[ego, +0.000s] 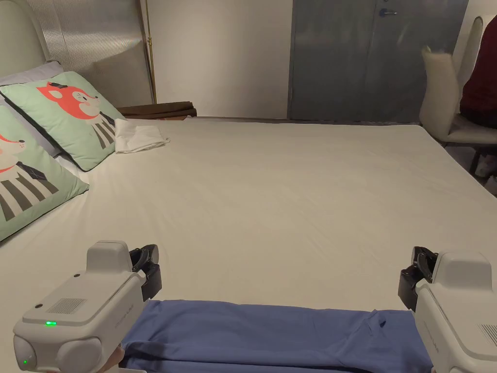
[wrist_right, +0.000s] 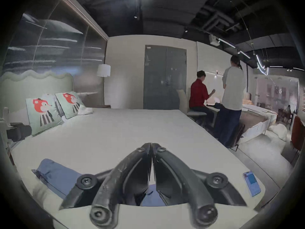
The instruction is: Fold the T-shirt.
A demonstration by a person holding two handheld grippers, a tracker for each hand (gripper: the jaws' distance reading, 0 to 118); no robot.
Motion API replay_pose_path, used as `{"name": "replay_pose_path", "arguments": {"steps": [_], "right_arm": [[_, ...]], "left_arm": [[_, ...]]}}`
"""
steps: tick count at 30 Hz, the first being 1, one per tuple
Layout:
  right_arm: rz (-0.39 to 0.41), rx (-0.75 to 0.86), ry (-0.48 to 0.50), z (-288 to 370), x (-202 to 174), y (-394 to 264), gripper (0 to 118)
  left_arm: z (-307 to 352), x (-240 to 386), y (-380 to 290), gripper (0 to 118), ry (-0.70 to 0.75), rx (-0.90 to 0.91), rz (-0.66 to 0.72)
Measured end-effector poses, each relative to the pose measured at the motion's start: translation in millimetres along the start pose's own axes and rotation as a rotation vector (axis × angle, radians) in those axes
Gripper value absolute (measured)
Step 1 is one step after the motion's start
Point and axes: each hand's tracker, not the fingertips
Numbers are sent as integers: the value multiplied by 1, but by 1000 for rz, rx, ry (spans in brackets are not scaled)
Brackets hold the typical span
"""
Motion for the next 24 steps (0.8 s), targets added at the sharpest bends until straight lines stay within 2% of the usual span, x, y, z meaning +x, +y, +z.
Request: {"name": "replay_pose_path", "arguments": {"steps": [5, 11, 16, 19, 22, 23, 24], "right_arm": [[5, -15, 16, -3, -12, -3, 0], [5, -39, 44, -12, -29, -8, 0], [13, -64, 57, -22, -41, -11, 0], [20, -75, 65, -29, -48, -14, 0], [30, -89, 75, -36, -54, -16, 0], [31, -93, 78, -38, -55, -17, 0], [32, -98, 83, -40, -56, -17, 0]], "left_arm": [[1, -38, 0, 0, -102, -79, 189], [-7, -115, -10, 0, -186, -199, 534], [-12, -154, -22, 0, -190, -325, 616], [-20, -174, -35, 0, -263, -414, 667], [-26, -175, -45, 1, -256, -462, 677], [-29, -176, -49, 16, -256, -471, 676], [-36, -182, -54, 41, -255, -489, 677]]}}
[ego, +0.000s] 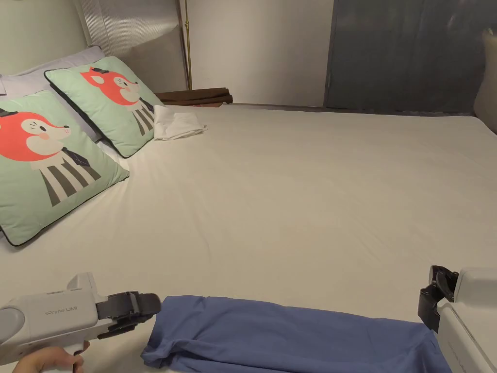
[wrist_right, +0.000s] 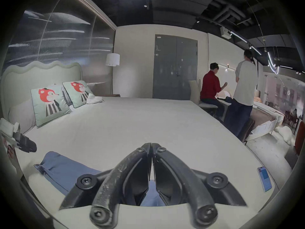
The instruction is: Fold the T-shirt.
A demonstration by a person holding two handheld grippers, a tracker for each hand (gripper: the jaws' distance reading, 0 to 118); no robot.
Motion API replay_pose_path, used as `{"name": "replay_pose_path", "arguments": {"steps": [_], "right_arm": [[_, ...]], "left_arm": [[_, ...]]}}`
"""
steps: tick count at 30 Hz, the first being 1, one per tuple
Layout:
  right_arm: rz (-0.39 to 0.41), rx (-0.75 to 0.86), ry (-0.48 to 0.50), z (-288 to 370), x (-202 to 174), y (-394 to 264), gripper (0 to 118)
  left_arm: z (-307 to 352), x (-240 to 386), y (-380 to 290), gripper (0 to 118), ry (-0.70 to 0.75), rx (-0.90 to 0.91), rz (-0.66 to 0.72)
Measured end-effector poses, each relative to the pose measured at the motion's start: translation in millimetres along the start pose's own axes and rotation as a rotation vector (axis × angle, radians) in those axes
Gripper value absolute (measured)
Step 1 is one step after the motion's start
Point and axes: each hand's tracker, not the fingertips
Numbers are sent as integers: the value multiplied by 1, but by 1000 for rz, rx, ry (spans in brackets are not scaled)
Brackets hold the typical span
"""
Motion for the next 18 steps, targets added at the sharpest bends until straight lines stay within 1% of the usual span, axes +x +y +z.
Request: {"name": "replay_pose_path", "arguments": {"steps": [1, 2, 3, 6, 7, 9, 10, 11, 13, 16, 18], "right_arm": [[2, -3, 3, -2, -1, -1, 0], [6, -5, 5, -3, -2, -2, 0], [11, -10, 7, -4, -2, -2, 0], [17, -19, 5, -7, -1, -4, 0], [16, -22, 3, -8, 1, -5, 0], [14, -31, 0, -10, 3, -6, 0], [14, -32, -4, -10, 5, -7, 0], [14, -34, -7, -11, 6, -7, 0], [12, -37, -11, -12, 9, -7, 0], [12, -37, -9, -11, 10, -5, 0], [18, -32, -3, -12, 8, -3, 0]], "left_arm": [[-6, -4, -1, 73, 15, -18, 15], [-12, -7, -2, 100, 35, -50, 21], [-17, -7, -3, 109, 55, -57, 22], [-28, -10, -5, 108, 83, -60, -9], [-34, -11, -5, 107, 89, -85, -10], [-41, -9, -7, 93, 84, -94, -17], [-47, -8, -8, 83, 84, -105, -25], [-55, -19, -3, 70, 89, -116, -28], [-70, -23, -4, 56, 112, -149, -26], [-77, -17, -8, 19, 178, -125, -108], [-79, -17, -8, 17, 160, -133, -79]]}}
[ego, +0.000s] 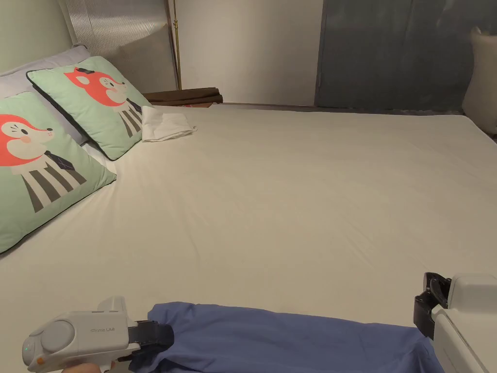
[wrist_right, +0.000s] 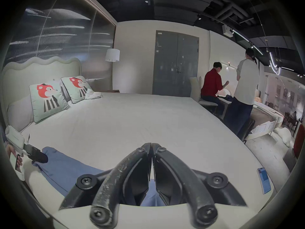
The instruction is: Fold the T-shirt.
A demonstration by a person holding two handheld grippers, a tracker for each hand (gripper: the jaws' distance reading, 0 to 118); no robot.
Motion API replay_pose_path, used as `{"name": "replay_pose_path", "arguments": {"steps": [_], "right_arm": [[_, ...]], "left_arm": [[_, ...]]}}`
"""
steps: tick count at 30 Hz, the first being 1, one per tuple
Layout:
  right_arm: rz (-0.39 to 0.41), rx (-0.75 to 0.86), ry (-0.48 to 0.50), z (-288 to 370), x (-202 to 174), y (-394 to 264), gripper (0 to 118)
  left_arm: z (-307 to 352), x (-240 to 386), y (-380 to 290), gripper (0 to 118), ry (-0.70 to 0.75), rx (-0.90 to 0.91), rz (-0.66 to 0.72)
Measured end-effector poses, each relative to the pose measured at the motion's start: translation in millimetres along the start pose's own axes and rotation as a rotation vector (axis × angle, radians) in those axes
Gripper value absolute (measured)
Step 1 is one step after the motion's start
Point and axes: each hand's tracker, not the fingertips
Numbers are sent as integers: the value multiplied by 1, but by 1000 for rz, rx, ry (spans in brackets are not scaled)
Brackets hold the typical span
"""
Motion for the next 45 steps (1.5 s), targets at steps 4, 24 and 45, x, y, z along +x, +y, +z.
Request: {"name": "replay_pose_path", "arguments": {"steps": [4, 24, 45], "right_arm": [[3, 15, 15, -1, -7, 4, 0], [19, 54, 94, 11, -21, 13, 0], [6, 64, 6, 32, 23, 5, 0]], "left_arm": [[4, 14, -5, 9, 50, 22, -75], [85, 50, 3, 7, 462, 123, -413], [-62, 236, -66, 7, 238, -55, -539]]}}
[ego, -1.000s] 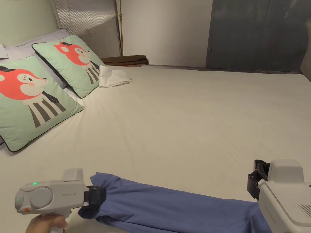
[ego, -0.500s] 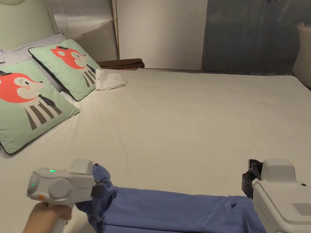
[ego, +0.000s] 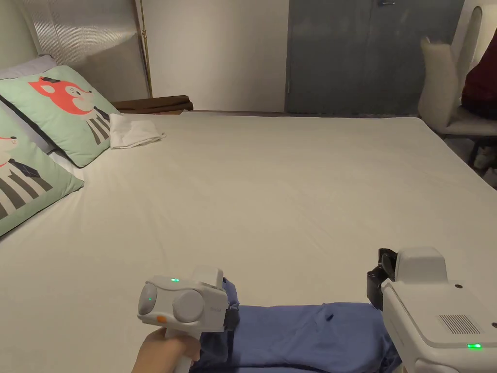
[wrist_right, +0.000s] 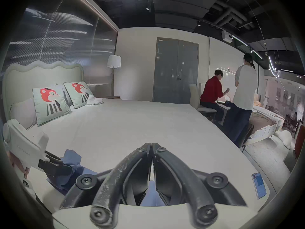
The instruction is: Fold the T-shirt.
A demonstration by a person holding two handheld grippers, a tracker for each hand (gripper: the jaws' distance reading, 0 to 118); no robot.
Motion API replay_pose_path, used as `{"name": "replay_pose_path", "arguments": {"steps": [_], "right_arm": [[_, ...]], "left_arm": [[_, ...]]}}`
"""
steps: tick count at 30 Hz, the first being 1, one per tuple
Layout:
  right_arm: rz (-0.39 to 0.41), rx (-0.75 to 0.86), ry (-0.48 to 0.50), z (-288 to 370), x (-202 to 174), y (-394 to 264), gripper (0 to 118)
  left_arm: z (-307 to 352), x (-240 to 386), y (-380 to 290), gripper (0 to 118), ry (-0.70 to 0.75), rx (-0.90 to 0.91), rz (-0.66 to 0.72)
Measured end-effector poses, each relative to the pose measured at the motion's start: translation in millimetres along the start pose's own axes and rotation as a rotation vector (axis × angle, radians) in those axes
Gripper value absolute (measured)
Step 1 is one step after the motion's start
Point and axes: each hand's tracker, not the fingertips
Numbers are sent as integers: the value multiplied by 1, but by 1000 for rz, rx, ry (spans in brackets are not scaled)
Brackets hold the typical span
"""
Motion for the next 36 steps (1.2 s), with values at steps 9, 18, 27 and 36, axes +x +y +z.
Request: {"name": "replay_pose_path", "arguments": {"steps": [9, 18, 27, 36], "right_arm": [[-20, -12, -2, 1, 4, -3, 0], [-33, -12, -4, 3, 7, 0, 0], [-39, -15, 1, 1, 7, -1, 0], [-47, -28, -11, 5, 18, -6, 0]], "left_arm": [[5, -1, -1, 110, -197, 42, 125], [44, -25, -7, 109, -53, 289, 130], [33, -37, -37, 0, 249, 392, 5], [-23, -3, -56, 0, 184, 241, 1]]}}
